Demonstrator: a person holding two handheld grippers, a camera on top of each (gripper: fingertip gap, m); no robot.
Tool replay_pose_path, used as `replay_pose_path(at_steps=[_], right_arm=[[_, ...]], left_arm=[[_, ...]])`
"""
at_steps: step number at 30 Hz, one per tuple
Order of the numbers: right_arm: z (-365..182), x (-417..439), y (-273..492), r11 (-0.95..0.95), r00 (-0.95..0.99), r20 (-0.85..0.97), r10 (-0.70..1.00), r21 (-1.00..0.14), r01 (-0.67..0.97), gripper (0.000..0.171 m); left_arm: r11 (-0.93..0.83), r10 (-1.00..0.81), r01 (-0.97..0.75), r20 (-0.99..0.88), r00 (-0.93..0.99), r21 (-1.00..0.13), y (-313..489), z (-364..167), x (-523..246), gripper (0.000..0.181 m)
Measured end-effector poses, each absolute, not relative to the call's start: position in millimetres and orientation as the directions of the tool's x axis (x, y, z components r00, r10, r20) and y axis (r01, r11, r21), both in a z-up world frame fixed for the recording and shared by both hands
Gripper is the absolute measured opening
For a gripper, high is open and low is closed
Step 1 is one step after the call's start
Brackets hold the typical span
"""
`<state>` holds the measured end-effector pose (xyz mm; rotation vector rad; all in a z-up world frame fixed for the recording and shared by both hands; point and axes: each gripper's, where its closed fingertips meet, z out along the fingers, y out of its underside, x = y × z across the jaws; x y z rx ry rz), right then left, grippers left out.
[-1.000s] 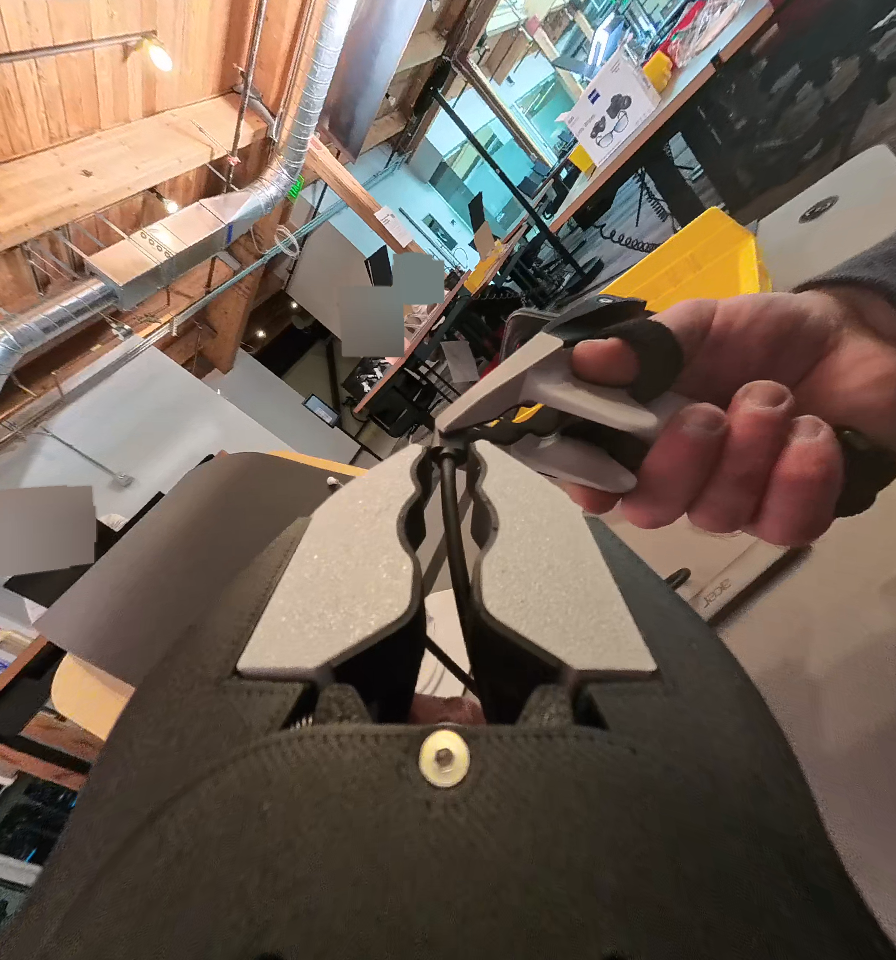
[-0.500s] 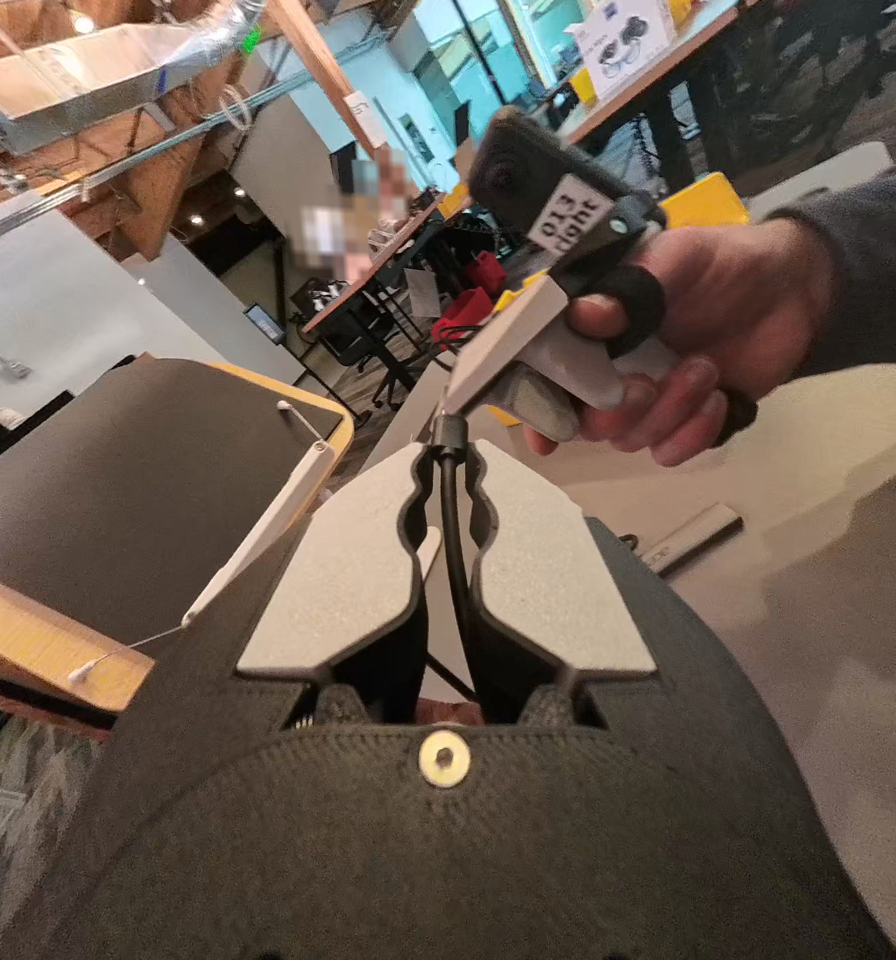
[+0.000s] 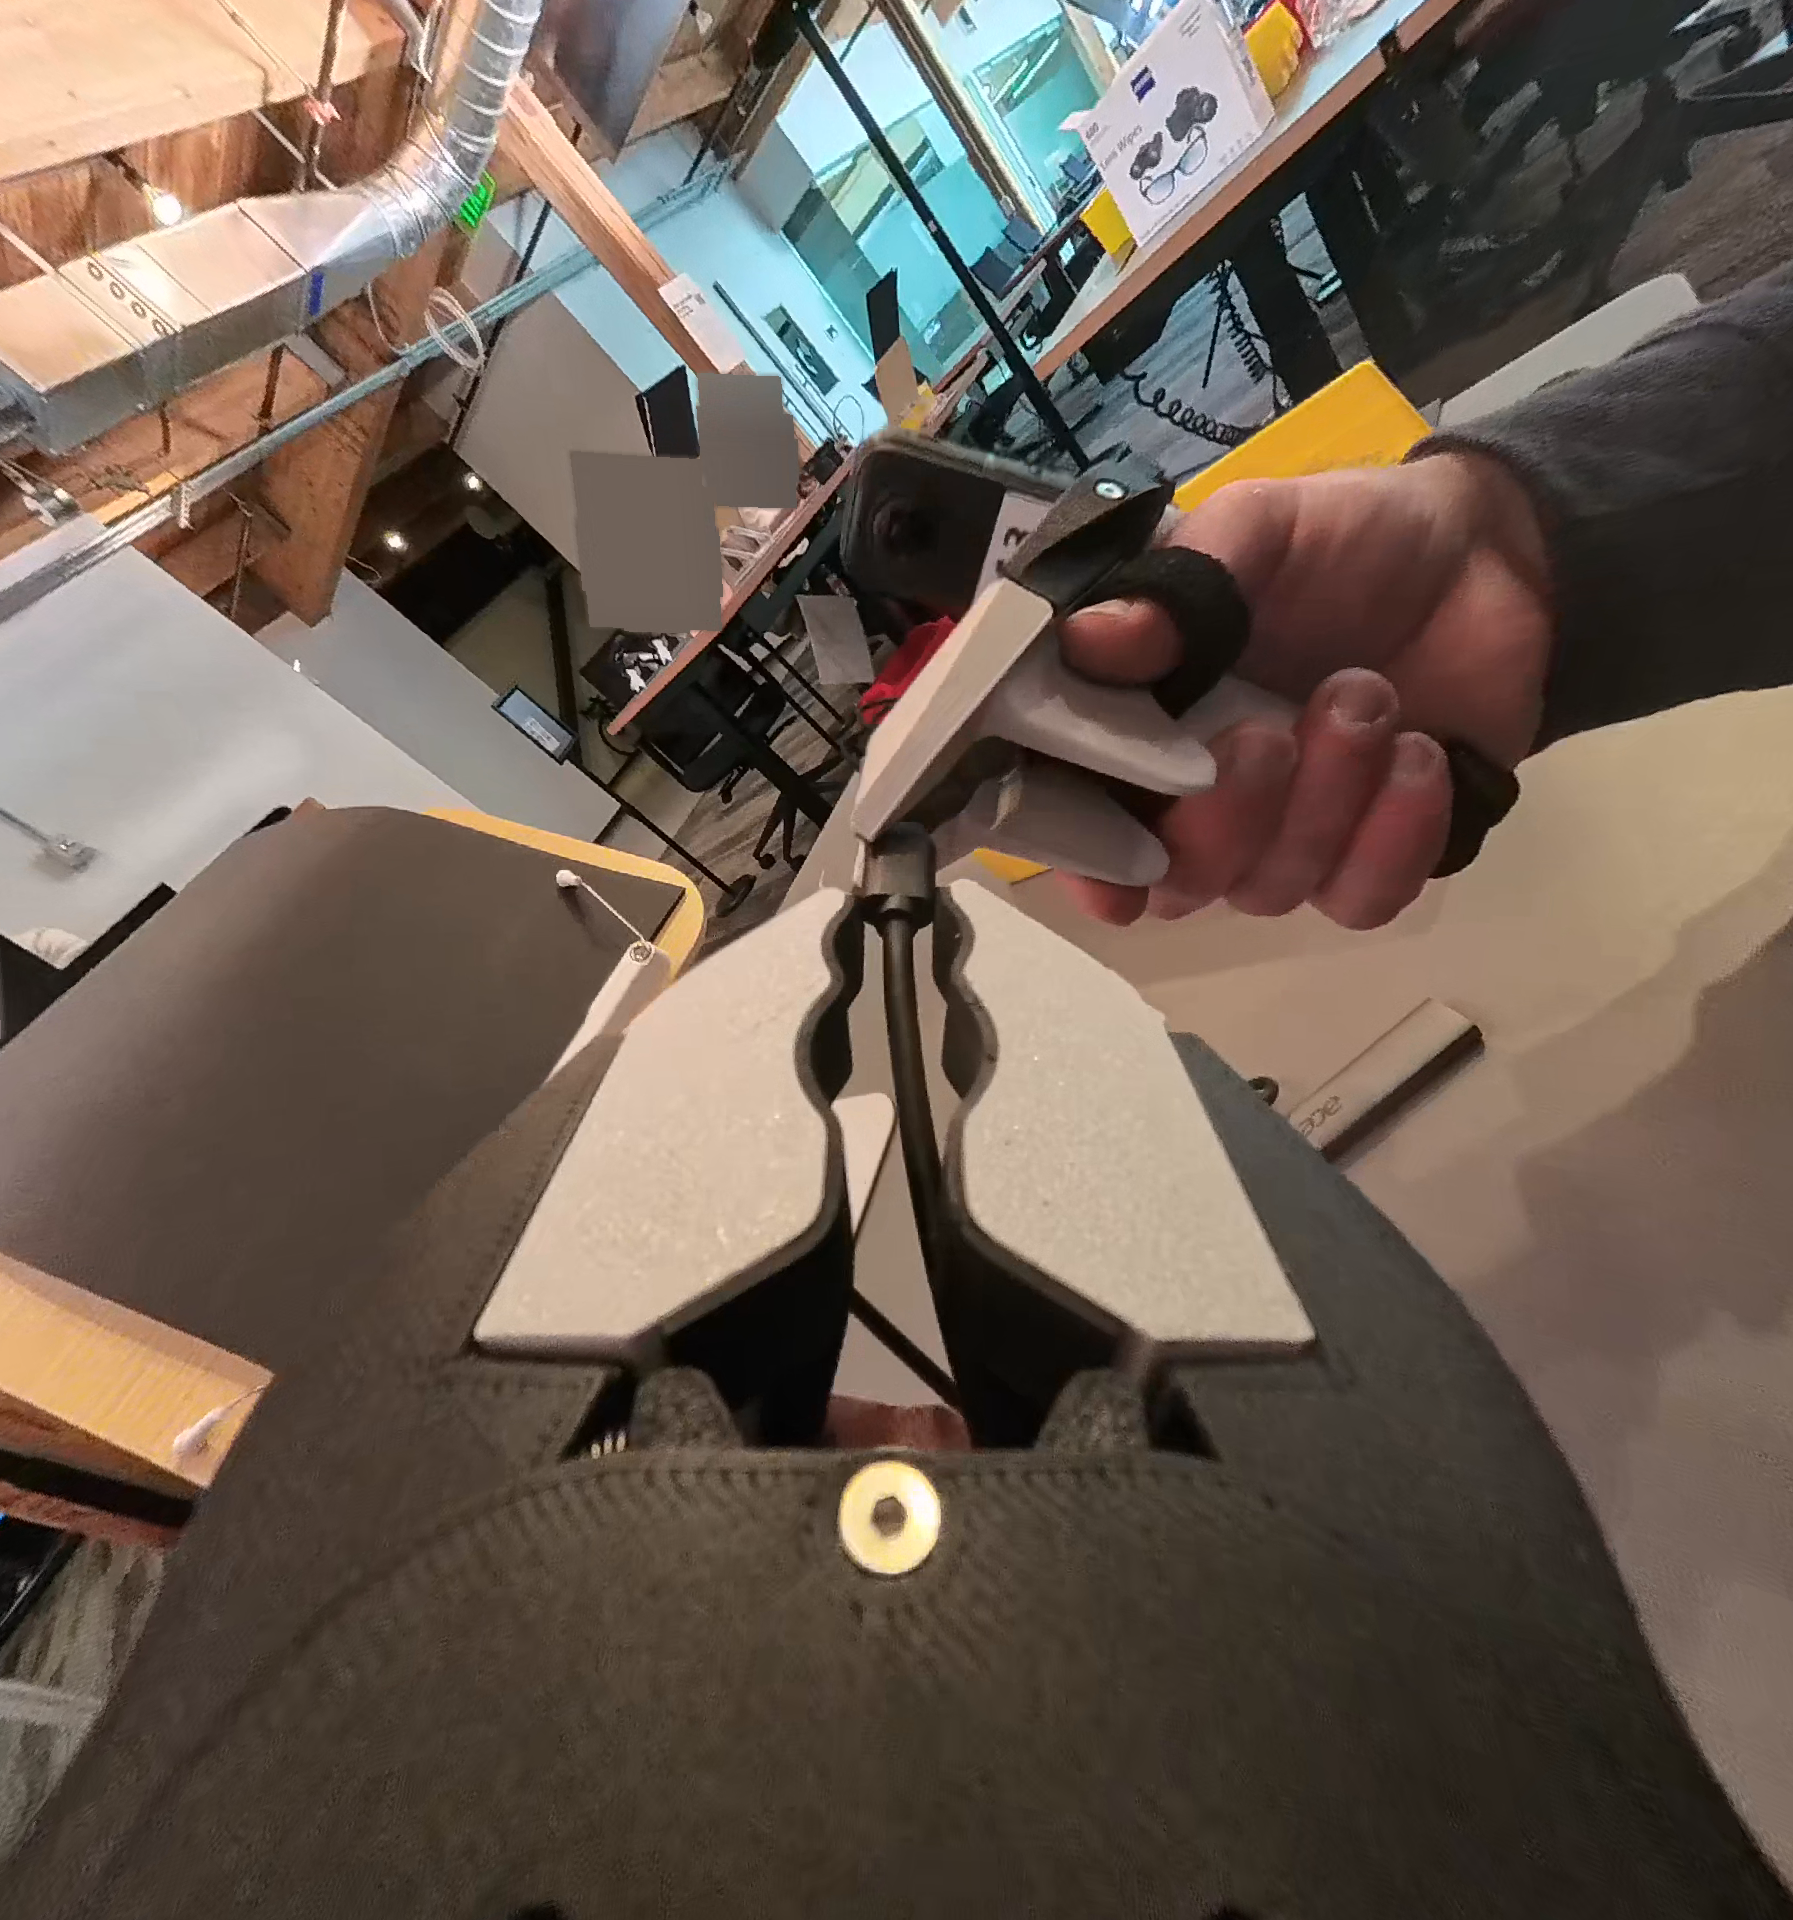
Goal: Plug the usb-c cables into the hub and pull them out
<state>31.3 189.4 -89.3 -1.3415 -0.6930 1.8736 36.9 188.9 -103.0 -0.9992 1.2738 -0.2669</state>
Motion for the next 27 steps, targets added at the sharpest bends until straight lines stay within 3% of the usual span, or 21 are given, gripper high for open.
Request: replay_pose_path(at_steps=[12,18,22,27], right_arm=[[-85.5,29.0,182.4,-0.653,-0.285,-0.589,0.756,-0.71,-0.264,0.002],[-92.1,26.6,185.7,-0.639,-0.236,-0.593,0.77,-0.717,-0.278,0.003],[-102.5,30.7,192.3,-0.29,0.09,-0.31,0.946,-0.938,-0.189,0.015],[-97.1,41.2,193.1,0.132,0.273,0.137,0.952,-0.991,0.04,0.016]], left_arm=[[0.594,-0.678,-0.264,-0.65,0.343,-0.76,180.2,-98.1,34.1,0.012],[0.535,-0.721,-0.281,-0.604,0.339,-0.797,183.3,-105.0,31.7,0.012],[0.382,-0.826,-0.261,-0.454,0.334,-0.887,187.7,-110.2,28.7,0.012],[0.124,-0.942,-0.2,-0.179,0.283,-0.972,188.3,-112.8,26.6,0.012]])
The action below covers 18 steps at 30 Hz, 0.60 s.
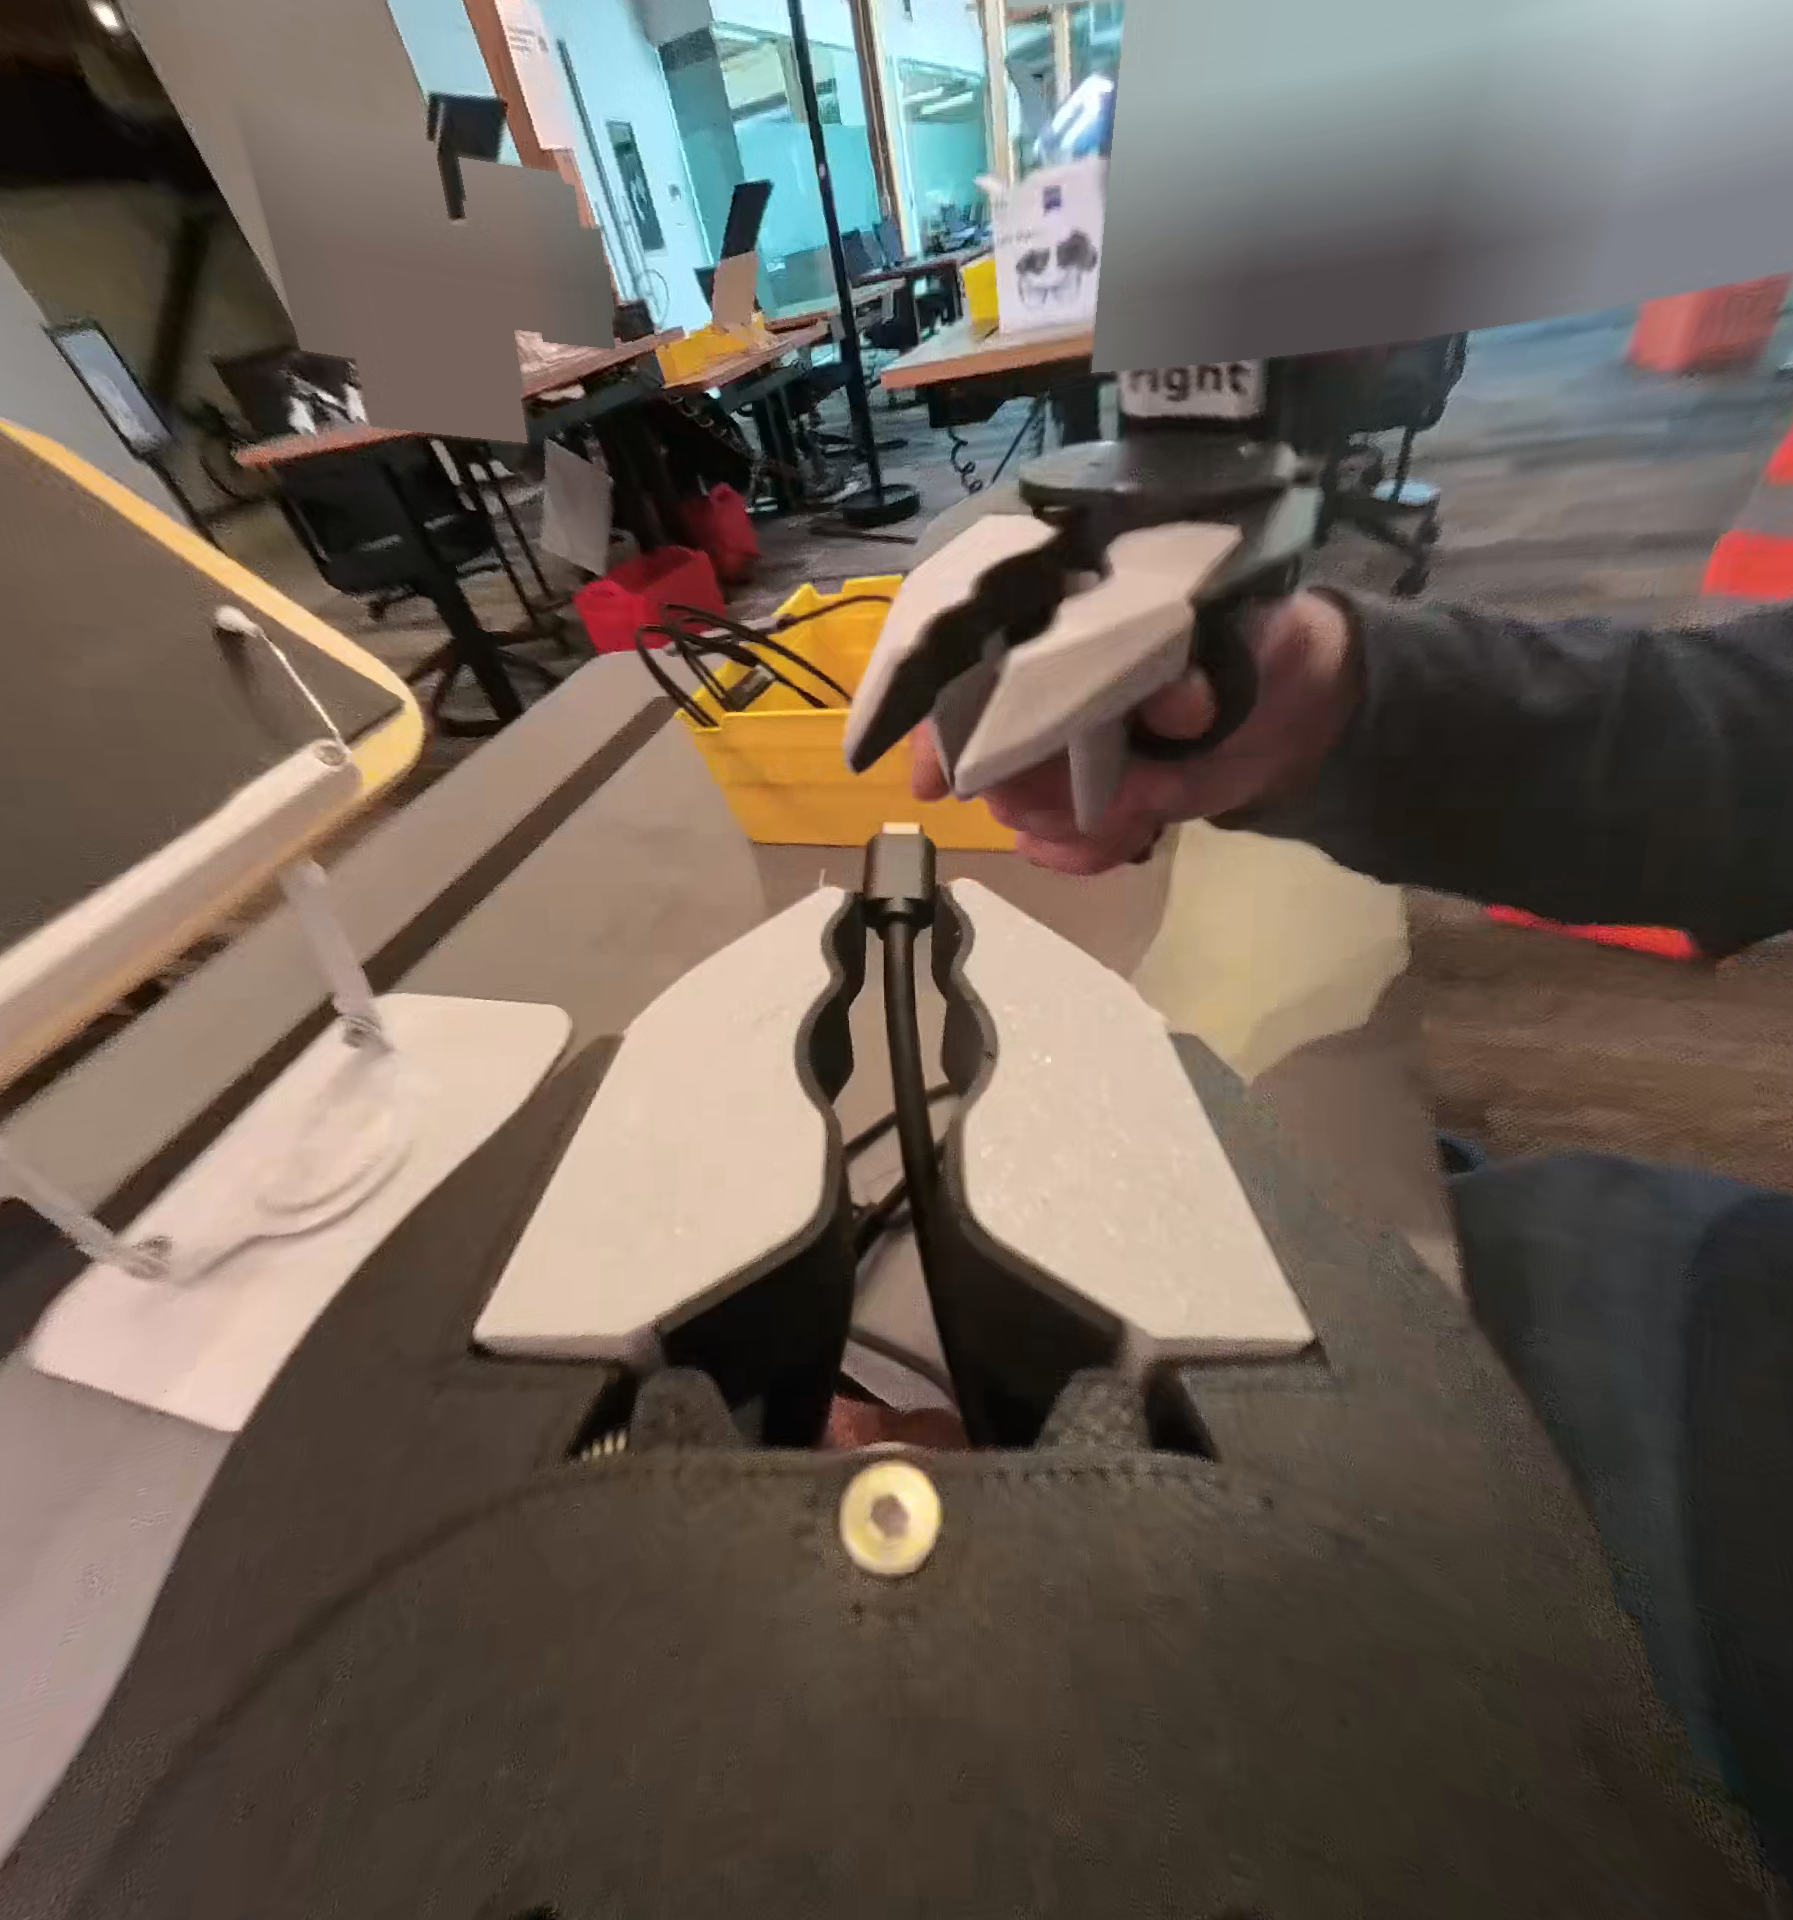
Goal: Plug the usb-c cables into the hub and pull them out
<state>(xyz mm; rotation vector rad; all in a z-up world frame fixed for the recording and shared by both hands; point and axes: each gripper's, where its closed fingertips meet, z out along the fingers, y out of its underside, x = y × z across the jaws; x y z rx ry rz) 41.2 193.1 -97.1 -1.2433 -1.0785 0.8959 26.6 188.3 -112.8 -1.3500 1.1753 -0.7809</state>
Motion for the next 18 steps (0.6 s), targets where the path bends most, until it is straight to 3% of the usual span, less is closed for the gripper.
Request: replay_pose_path(at_steps=[3,7,14,18], right_arm=[[-97.4,36.8,190.5,0.395,0.307,0.446,0.841,-0.893,0.214,0.02],[-102.4,32.0,192.6,0.659,0.259,0.823,0.505,-0.561,0.5,0.013],[-105.4,24.7,192.2,0.744,0.133,0.97,0.204,-0.242,0.623,0.009],[-103.9,24.5,193.2,0.728,0.15,0.968,0.203,-0.251,0.638,0.005]], left_arm=[[-0.016,-0.971,-0.186,-0.03,0.238,-0.982,186.0,-114.4,29.4,0.012],[-0.157,-0.965,-0.143,0.122,0.23,-0.977,189.7,-112.0,29.0,0.012],[-0.287,-0.951,-0.138,0.265,0.162,-0.948,184.6,-112.2,33.6,0.012],[-0.321,-0.941,-0.115,0.303,0.154,-0.94,184.5,-111.0,34.6,0.012]])
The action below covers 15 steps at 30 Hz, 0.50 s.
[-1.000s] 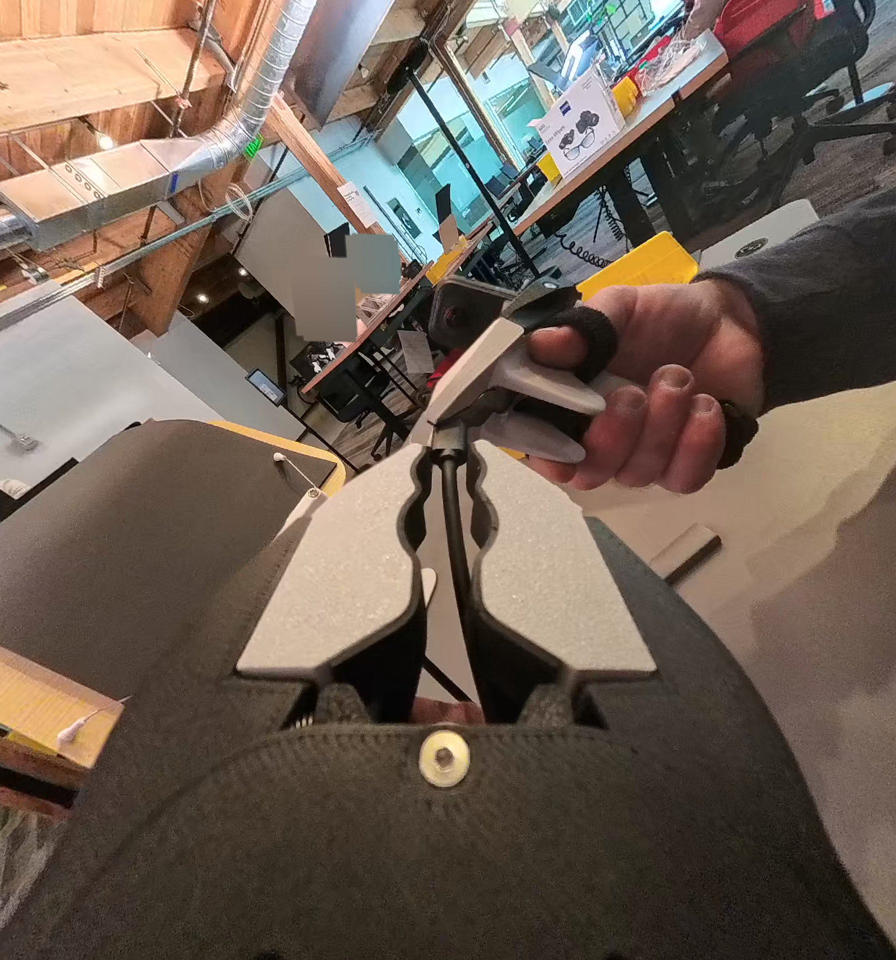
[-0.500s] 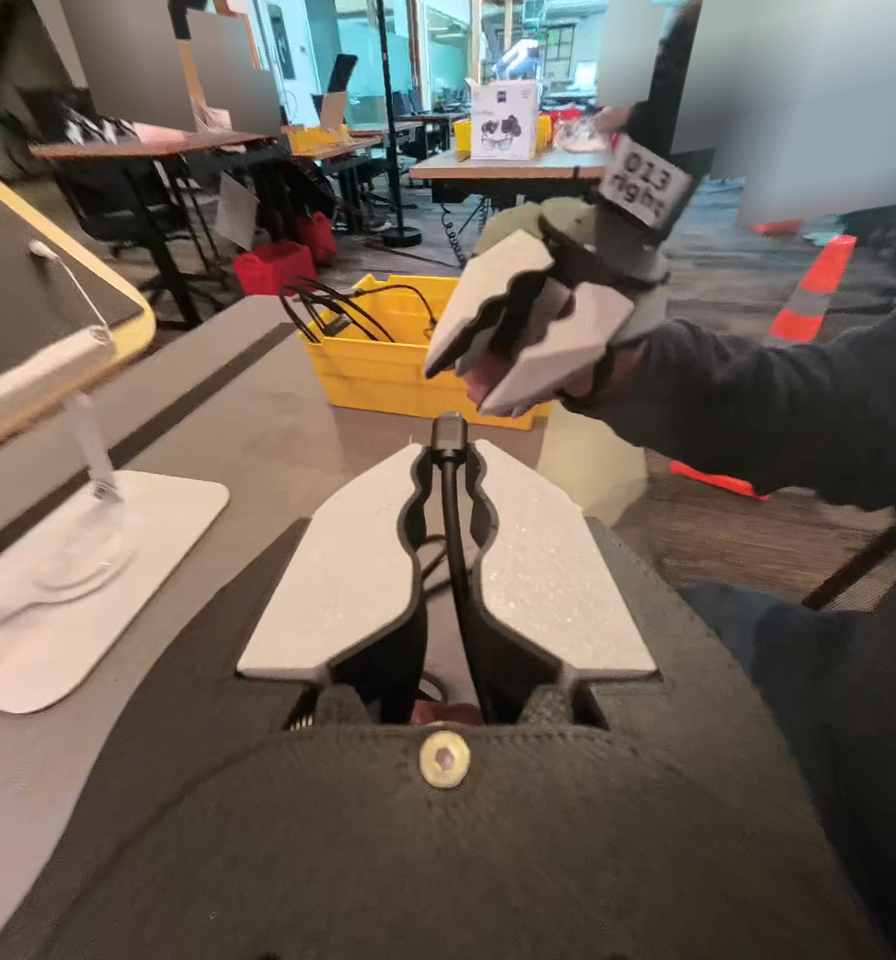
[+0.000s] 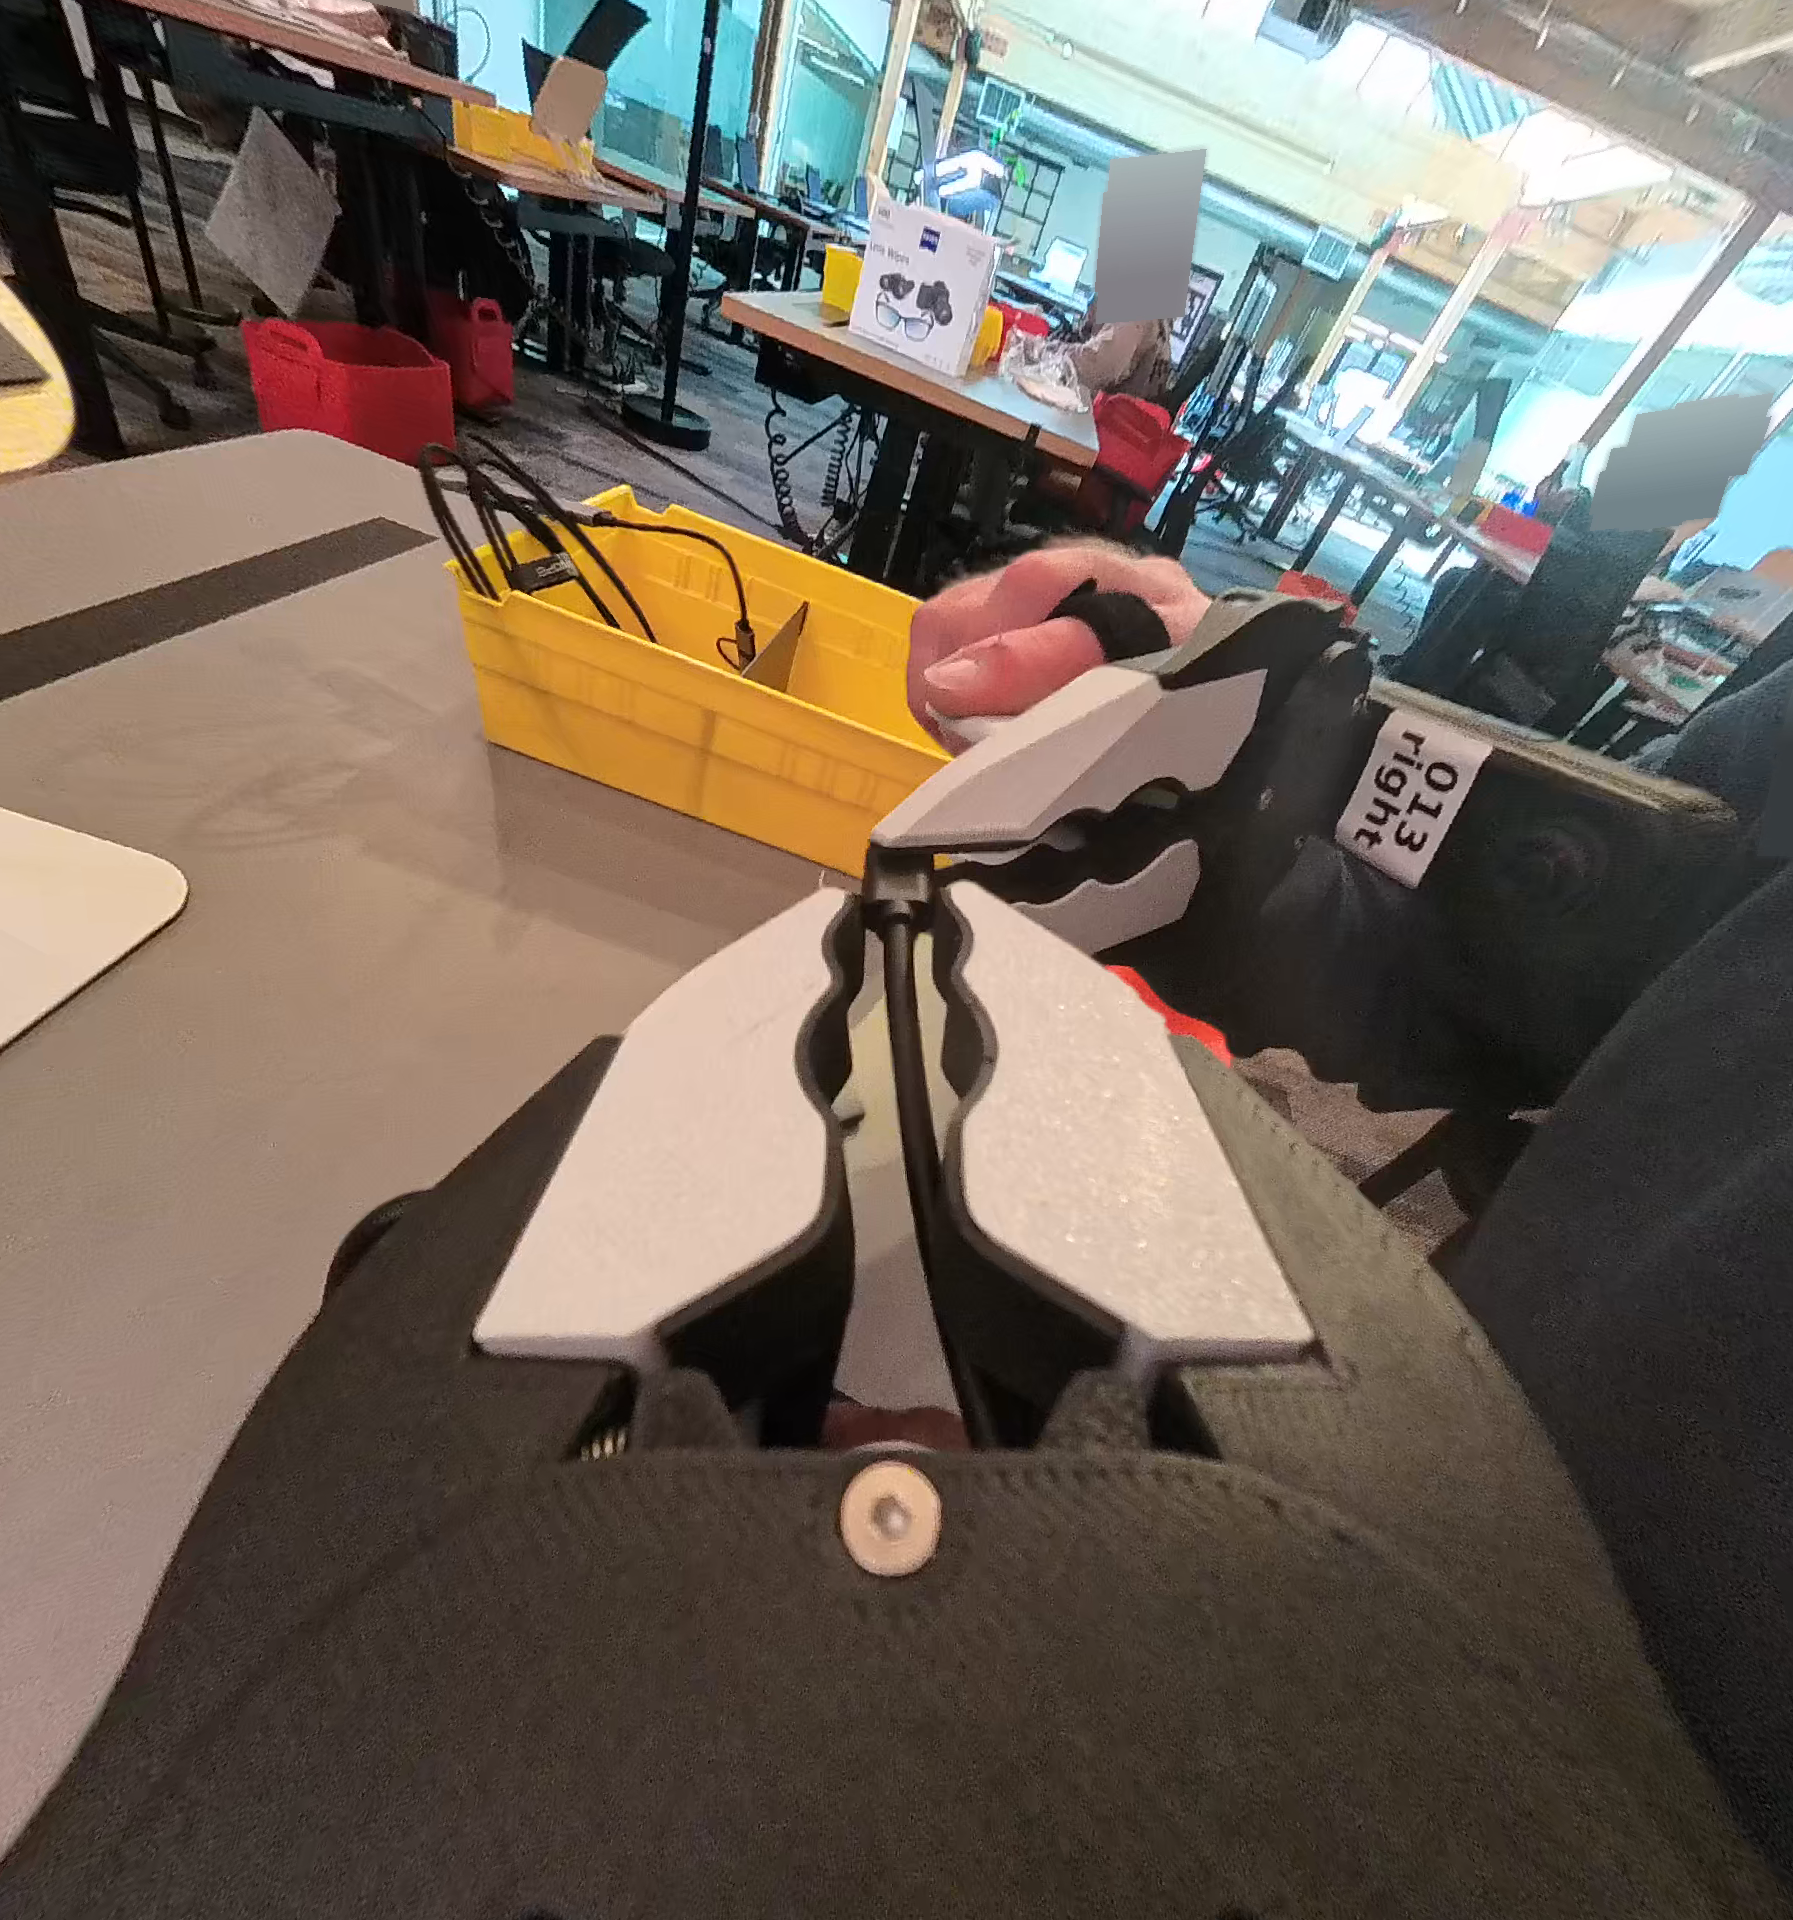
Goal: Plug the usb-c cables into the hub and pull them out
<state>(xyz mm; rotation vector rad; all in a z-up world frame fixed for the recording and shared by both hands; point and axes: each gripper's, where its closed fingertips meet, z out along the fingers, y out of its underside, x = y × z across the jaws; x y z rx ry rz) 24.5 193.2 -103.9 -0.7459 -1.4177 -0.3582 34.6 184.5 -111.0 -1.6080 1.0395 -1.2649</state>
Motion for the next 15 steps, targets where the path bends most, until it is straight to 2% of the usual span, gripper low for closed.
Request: replay_pose_path(at_steps=[6,15], right_arm=[[-98.5,25.8,195.1,0.694,0.275,0.93,0.244,-0.365,0.621,0.004],[-99.1,24.8,194.0,0.666,0.326,0.906,0.268,-0.419,0.617,0.004]], left_arm=[[-0.331,-0.93,0.006,0.327,0.168,-0.944,187.1,-100.4,36.5,0.012],[-0.29,-0.934,0.054,0.295,0.199,-0.955,186.5,-99.7,36.4,0.012]])
